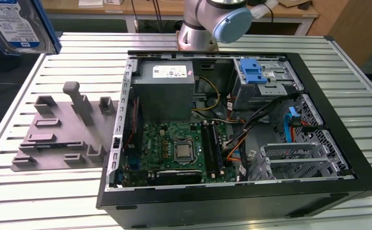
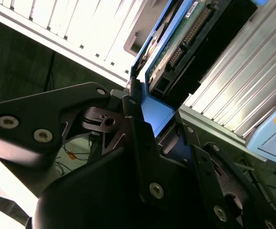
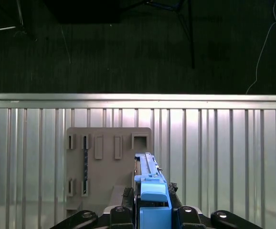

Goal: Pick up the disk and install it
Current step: 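Pick up the disk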

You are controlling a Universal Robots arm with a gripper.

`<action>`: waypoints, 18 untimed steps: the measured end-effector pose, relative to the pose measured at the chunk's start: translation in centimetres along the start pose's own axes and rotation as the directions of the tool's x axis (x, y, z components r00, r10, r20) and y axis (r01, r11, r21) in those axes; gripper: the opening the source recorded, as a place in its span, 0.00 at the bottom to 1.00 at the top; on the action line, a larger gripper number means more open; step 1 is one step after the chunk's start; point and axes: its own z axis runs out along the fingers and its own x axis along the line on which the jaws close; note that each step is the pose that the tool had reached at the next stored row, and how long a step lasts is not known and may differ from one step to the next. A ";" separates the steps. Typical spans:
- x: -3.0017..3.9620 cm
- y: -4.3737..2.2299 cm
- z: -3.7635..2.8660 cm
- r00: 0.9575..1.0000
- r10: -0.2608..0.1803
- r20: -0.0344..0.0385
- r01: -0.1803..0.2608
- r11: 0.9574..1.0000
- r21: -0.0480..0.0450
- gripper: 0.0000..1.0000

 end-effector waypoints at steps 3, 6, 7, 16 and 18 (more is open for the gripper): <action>0.00 -0.20 0.00 1.000 0.000 0.000 0.000 1.000 0.000 0.36; -0.01 -0.40 0.00 1.000 0.000 0.000 0.000 1.000 0.000 0.36; -0.01 -0.46 -0.01 1.000 0.000 0.000 0.000 1.000 0.000 0.36; -0.01 -0.88 -0.01 1.000 0.000 0.000 0.000 1.000 0.000 0.36; -0.01 -0.94 -0.01 1.000 0.000 0.000 0.000 1.000 0.000 0.36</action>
